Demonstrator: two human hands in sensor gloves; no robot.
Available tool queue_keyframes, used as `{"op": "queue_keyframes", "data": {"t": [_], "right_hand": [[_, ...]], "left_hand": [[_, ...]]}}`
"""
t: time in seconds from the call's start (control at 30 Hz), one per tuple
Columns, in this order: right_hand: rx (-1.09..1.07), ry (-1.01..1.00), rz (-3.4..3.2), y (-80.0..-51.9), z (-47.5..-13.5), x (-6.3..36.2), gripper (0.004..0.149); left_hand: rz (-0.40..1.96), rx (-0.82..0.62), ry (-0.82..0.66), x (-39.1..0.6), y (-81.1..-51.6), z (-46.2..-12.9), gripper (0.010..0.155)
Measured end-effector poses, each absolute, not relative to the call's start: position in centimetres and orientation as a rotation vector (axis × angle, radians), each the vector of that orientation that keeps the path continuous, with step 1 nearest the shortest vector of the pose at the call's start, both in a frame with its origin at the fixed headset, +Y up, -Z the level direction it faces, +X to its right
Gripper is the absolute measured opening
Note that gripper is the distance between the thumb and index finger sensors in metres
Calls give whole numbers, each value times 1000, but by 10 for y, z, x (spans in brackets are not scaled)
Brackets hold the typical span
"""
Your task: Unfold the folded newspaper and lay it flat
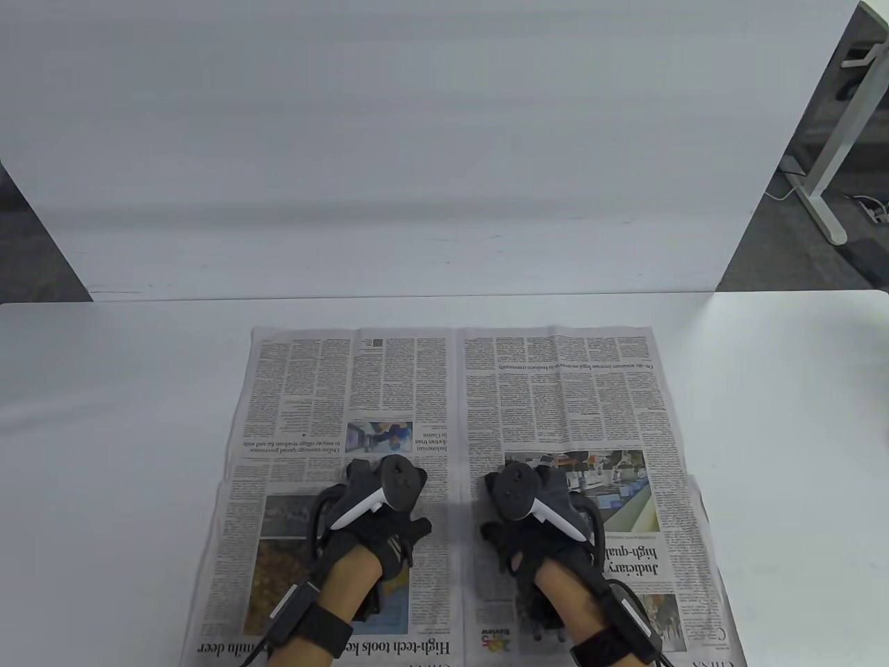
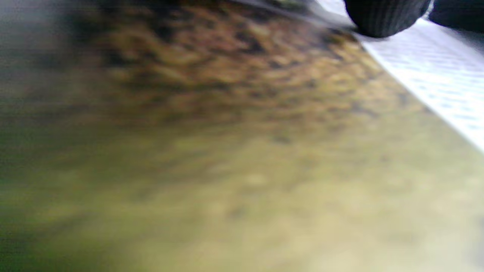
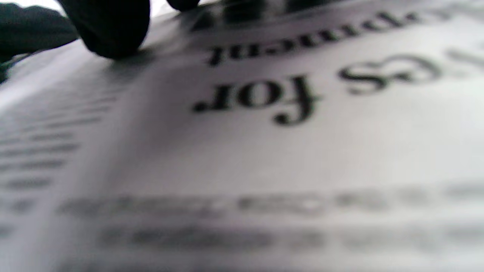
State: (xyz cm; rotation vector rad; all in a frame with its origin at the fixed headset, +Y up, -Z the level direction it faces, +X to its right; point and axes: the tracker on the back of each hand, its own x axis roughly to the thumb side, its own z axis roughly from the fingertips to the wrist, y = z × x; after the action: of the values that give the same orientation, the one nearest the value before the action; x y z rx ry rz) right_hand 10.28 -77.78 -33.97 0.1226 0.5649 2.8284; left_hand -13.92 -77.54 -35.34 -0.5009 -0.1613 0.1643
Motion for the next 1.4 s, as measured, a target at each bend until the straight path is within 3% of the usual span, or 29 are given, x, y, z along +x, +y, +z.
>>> {"op": "queue_keyframes", "data": {"t": [0.83,1.0,1.27,1.4], "right_hand": [[-460,494,2670,-785,-351,261,75],[-516,482,2644,-785,-349,273,75],[-500,444,2672,-782,-349,270,76],[-395,349,2743,-769,-348,248,76]], "left_hand": [[364,-435,262,-281,-781,-364,75],[408,-423,359,-302,-782,-361,76],[361,-400,371,-300,-778,-361,76],[286,-351,270,-279,-766,-361,73]]}}
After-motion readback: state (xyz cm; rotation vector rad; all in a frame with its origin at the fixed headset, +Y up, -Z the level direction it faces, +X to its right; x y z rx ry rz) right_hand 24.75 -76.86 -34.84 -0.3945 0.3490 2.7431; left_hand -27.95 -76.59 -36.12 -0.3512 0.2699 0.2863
